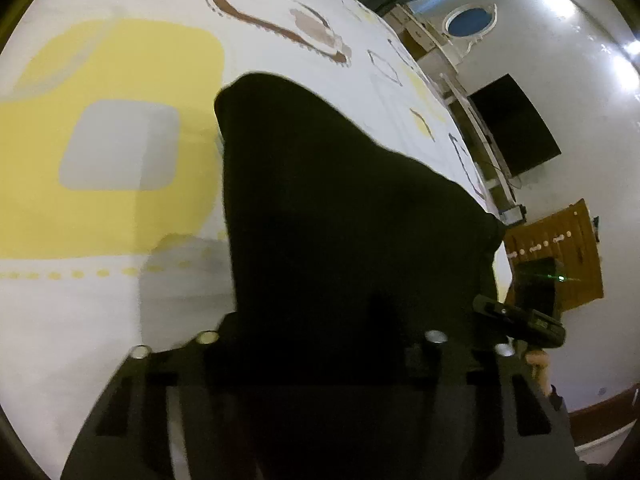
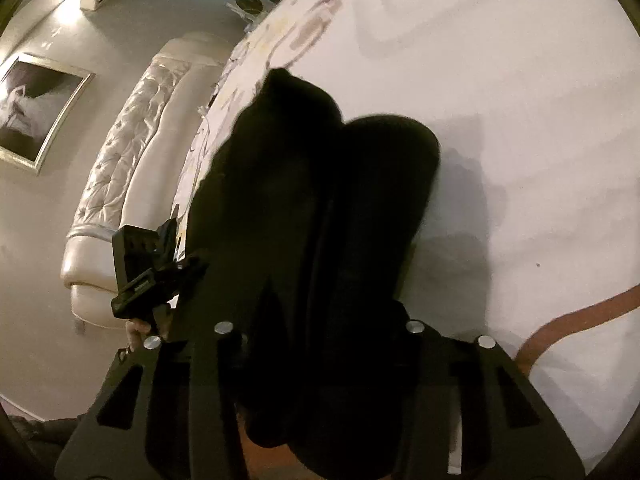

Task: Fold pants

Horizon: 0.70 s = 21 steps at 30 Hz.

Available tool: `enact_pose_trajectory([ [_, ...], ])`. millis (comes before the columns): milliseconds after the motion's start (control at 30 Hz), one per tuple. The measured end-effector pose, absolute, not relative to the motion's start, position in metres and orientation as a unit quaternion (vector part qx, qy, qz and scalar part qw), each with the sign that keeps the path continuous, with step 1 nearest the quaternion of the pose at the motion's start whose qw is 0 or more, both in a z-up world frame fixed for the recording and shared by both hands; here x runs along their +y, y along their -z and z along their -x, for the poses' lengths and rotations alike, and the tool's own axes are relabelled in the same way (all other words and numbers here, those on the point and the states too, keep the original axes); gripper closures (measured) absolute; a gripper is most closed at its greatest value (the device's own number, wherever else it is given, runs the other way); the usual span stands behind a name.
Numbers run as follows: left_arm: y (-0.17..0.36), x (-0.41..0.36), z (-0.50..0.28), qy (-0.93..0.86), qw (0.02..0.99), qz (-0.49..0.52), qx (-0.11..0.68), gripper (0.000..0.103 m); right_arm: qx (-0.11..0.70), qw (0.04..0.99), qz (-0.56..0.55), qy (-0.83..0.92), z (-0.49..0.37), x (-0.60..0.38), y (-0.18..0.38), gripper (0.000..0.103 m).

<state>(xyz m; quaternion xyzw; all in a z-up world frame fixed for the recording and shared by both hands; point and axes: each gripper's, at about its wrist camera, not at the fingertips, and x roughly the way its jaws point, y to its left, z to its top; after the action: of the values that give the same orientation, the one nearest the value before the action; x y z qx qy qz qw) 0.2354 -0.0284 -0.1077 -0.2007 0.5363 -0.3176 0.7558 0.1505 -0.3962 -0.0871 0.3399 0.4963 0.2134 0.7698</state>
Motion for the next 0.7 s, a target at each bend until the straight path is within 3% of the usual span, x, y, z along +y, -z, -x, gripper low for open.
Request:
enact_pose_trajectory([
  [67, 0.105, -0.022, -0.238, 0.318, 0.758, 0.21, 0.528, 0.064, 0.487, 0.781, -0.329, -0.212, -0.156, -0.388, 0.079, 0.064],
  [133, 0.097, -0.016, -0.24, 0.317, 0.765, 0.211, 0.52, 0.066, 0.48, 0.785, -0.326, -0.217, -0.164, -0.382, 0.073, 0.065],
  [700, 0.085, 0.058, -0.286, 0.253, 0.802, 0.206, 0.5, 0.066, 0.481, 0.774, -0.32, -0.26, -0.268, -0.311, 0.082, 0.065],
])
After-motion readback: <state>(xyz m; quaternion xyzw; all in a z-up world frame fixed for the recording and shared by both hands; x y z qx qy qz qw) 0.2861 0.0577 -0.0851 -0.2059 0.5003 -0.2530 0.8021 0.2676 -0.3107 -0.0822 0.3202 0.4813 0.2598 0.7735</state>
